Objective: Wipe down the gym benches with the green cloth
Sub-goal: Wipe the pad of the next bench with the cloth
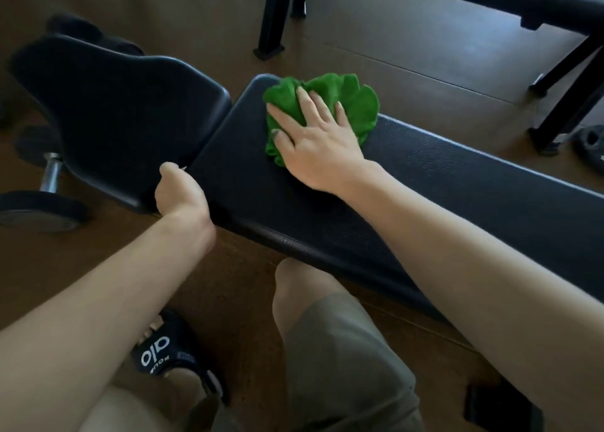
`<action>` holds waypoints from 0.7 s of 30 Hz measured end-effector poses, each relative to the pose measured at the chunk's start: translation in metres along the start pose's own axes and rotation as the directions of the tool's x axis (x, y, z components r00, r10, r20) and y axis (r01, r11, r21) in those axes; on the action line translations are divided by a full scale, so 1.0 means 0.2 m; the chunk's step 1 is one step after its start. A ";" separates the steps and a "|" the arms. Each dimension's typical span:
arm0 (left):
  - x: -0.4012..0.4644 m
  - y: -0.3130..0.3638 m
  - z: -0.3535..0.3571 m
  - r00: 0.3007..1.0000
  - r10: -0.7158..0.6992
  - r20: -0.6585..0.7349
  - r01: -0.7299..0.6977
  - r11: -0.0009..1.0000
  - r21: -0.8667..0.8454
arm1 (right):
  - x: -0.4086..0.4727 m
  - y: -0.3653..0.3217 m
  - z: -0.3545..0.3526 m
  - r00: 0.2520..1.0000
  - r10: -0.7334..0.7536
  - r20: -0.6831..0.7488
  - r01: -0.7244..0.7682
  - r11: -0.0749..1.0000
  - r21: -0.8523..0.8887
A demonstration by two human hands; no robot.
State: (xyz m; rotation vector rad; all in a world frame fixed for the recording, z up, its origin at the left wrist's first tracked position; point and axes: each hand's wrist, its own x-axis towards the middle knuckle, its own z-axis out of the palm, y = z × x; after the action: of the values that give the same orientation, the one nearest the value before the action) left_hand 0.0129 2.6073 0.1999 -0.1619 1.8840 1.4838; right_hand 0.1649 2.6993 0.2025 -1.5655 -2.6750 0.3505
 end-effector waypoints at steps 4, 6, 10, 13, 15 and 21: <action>0.01 0.01 0.00 0.999 -0.028 0.018 0.028 1.000 0.003 | -0.29 0.21 0.00 0.999 -0.026 -0.040 0.025 0.999 -0.032; 0.02 0.01 0.00 0.999 -0.036 0.026 0.037 0.999 -0.010 | -0.22 0.29 -0.04 0.999 0.043 -0.011 -0.044 0.998 -0.044; 0.01 0.01 0.00 0.998 -0.031 0.050 0.032 0.999 -0.019 | 0.05 0.21 -0.04 0.984 0.180 0.001 -0.180 0.983 -0.028; 0.01 0.01 -0.01 0.996 -0.043 0.077 0.042 0.999 0.013 | 0.13 -0.03 0.00 0.998 0.061 0.009 -0.060 0.998 -0.027; 0.02 0.02 -0.03 0.992 -0.063 0.110 0.060 0.998 0.035 | 0.06 -0.19 0.04 0.994 -0.103 0.018 0.104 0.994 -0.028; 0.05 0.01 -0.06 0.982 -0.020 0.185 0.012 0.999 0.045 | -0.39 -0.16 0.09 0.893 -0.450 0.004 0.450 0.892 -0.042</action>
State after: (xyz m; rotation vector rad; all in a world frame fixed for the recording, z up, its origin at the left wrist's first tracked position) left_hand -0.0015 2.6003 0.1971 -0.0174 1.7588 1.3958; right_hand 0.1742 2.6128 0.1985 -0.8960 -2.9382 0.2686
